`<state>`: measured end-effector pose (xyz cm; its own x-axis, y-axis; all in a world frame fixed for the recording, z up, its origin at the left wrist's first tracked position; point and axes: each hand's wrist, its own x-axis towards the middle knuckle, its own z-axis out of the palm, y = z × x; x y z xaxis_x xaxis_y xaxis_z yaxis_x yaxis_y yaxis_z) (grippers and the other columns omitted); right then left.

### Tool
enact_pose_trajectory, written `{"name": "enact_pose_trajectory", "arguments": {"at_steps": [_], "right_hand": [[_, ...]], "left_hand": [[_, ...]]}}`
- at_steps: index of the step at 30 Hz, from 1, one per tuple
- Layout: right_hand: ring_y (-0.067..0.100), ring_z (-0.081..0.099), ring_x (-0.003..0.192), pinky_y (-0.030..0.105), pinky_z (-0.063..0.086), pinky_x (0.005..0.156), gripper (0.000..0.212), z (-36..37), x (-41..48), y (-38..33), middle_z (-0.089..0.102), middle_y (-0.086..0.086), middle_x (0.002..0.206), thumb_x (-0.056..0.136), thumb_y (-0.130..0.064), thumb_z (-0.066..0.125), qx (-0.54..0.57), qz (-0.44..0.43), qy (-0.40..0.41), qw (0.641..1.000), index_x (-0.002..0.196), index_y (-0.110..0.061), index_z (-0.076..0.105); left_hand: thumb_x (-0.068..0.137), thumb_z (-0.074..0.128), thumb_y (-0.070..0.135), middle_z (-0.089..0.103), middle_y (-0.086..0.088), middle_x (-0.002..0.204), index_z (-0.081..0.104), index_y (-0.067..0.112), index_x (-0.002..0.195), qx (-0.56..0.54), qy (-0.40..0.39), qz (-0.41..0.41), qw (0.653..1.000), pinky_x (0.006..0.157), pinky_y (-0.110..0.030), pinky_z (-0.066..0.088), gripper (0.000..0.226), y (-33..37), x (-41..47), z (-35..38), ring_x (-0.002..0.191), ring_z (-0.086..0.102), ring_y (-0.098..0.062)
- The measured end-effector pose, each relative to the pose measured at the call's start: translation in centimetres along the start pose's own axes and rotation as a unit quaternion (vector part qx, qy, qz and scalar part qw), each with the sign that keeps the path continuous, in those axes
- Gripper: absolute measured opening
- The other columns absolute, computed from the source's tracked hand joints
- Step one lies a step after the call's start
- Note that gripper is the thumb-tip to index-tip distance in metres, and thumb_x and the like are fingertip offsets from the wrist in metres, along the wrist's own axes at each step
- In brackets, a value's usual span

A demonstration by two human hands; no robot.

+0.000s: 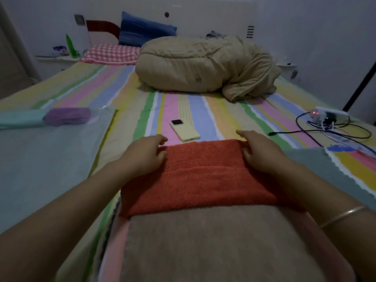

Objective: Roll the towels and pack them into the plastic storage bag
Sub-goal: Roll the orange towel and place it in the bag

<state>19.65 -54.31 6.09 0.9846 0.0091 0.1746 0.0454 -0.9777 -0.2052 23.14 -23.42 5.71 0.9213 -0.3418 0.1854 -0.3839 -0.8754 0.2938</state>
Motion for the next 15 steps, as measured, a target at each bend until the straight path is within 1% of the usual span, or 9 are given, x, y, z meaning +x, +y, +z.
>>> {"name": "enact_pose_trajectory", "arguments": {"at_steps": [1, 3, 5, 9, 12, 13, 15], "right_hand": [[0.024, 0.050, 0.119, 0.039, 0.045, 0.093, 0.044, 0.0, 0.3, -0.1, 0.053, 0.003, 0.132, 0.091, -0.021, 0.053, -0.020, 0.002, 0.004, 1.000, 0.135, -0.024, 0.048], [0.023, 0.052, 0.108, 0.035, 0.043, 0.081, 0.027, -0.3, 0.5, -0.3, 0.058, 0.001, 0.116, 0.090, -0.024, 0.056, -0.063, -0.006, 0.046, 0.997, 0.117, -0.024, 0.058], [0.022, 0.052, 0.099, 0.034, 0.040, 0.075, 0.017, -0.7, 0.1, -0.5, 0.059, 0.001, 0.104, 0.088, -0.024, 0.060, -0.080, -0.015, 0.088, 0.993, 0.104, -0.022, 0.060], [0.024, 0.054, 0.096, 0.035, 0.041, 0.074, 0.015, -1.3, -1.2, 0.2, 0.060, 0.003, 0.097, 0.087, -0.018, 0.064, -0.038, -0.014, 0.119, 0.992, 0.101, -0.017, 0.064], [0.028, 0.054, 0.090, 0.034, 0.040, 0.070, 0.009, -1.9, -3.7, 0.9, 0.059, 0.005, 0.089, 0.083, -0.012, 0.067, -0.006, -0.055, 0.184, 0.981, 0.091, -0.013, 0.066], [0.027, 0.054, 0.089, 0.035, 0.041, 0.070, 0.008, -2.1, -4.9, 1.0, 0.059, 0.004, 0.089, 0.082, -0.011, 0.067, 0.007, -0.067, 0.202, 0.977, 0.090, -0.014, 0.065], [0.025, 0.054, 0.089, 0.035, 0.043, 0.072, 0.011, -2.4, -7.5, 1.1, 0.061, 0.003, 0.091, 0.082, -0.009, 0.068, 0.027, -0.083, 0.222, 0.971, 0.090, -0.015, 0.065]], "left_hand": [[0.090, 0.059, 0.028, 0.063, 0.000, 0.125, 0.054, 0.022, 0.130, 0.025, -0.009, 0.005, 1.000, 0.094, -0.035, 0.047, 0.041, -0.1, 0.5, 0.2, 0.114, 0.059, -0.022], [0.087, 0.063, 0.032, 0.064, 0.002, 0.119, 0.057, 0.025, 0.124, 0.069, 0.007, 0.014, 0.998, 0.089, -0.033, 0.047, 0.039, -0.2, 1.1, 0.2, 0.110, 0.059, -0.021], [0.083, 0.068, 0.034, 0.065, 0.004, 0.112, 0.060, 0.027, 0.117, 0.083, 0.040, 0.021, 0.996, 0.084, -0.033, 0.048, 0.036, -0.2, 1.0, 0.1, 0.103, 0.060, -0.020], [0.077, 0.069, 0.024, 0.067, 0.004, 0.093, 0.065, 0.026, 0.099, 0.082, 0.104, 0.030, 0.991, 0.072, -0.033, 0.044, 0.022, -0.5, -0.3, -0.6, 0.091, 0.061, -0.024], [0.071, 0.070, 0.017, 0.062, -0.001, 0.076, 0.068, 0.021, 0.085, 0.097, 0.163, 0.103, 0.976, 0.065, -0.034, 0.041, 0.014, -0.8, -2.6, -1.5, 0.078, 0.058, -0.029], [0.071, 0.068, 0.017, 0.061, -0.001, 0.074, 0.068, 0.020, 0.083, 0.101, 0.183, 0.121, 0.970, 0.064, -0.034, 0.040, 0.013, -0.8, -3.6, -1.8, 0.075, 0.056, -0.029], [0.070, 0.064, 0.021, 0.059, 0.001, 0.075, 0.067, 0.020, 0.086, 0.106, 0.213, 0.133, 0.962, 0.063, -0.035, 0.042, 0.016, -0.9, -5.8, -2.1, 0.075, 0.056, -0.028]]}}
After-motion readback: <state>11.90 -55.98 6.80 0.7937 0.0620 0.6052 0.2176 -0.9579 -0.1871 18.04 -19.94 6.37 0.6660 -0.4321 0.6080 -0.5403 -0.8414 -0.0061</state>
